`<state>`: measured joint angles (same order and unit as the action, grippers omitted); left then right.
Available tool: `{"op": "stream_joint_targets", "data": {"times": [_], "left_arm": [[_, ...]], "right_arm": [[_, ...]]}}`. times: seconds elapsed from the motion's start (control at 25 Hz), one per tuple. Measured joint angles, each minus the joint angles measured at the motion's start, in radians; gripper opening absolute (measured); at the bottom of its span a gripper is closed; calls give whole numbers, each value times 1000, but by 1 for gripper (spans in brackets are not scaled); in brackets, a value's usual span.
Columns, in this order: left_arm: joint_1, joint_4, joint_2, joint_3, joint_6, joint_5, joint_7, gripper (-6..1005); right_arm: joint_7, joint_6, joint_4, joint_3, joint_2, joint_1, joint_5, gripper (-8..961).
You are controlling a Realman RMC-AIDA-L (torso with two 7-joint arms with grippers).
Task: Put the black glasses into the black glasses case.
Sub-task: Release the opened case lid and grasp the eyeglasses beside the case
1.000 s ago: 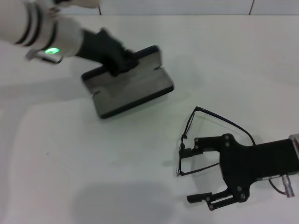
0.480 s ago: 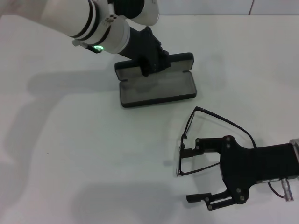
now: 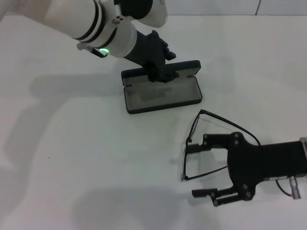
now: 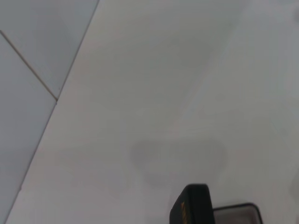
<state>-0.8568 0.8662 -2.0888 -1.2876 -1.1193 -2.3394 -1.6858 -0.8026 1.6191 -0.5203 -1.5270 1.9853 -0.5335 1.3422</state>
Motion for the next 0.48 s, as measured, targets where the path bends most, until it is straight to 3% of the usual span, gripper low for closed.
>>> {"op": "stream_joint_targets", "data": {"times": [0.12, 0.24, 0.36, 0.4, 0.48], "left_arm": [[37, 39, -2, 0, -17, 101, 16, 376], [116, 94, 1, 6, -26, 278, 63, 499], [237, 127, 4, 67, -38, 540, 132, 722], [237, 127, 4, 67, -38, 540, 132, 723], [356, 90, 3, 158, -104, 777, 156, 724]], "right_arm": [[0, -3, -3, 34, 3, 0, 3, 691], [-3, -18, -7, 120, 10, 0, -1, 689], [-50, -52, -63, 214, 14, -6, 22, 687], [-78, -63, -97, 220, 7, -13, 48, 686], [-113, -74, -137, 220, -2, -27, 82, 684]]}}
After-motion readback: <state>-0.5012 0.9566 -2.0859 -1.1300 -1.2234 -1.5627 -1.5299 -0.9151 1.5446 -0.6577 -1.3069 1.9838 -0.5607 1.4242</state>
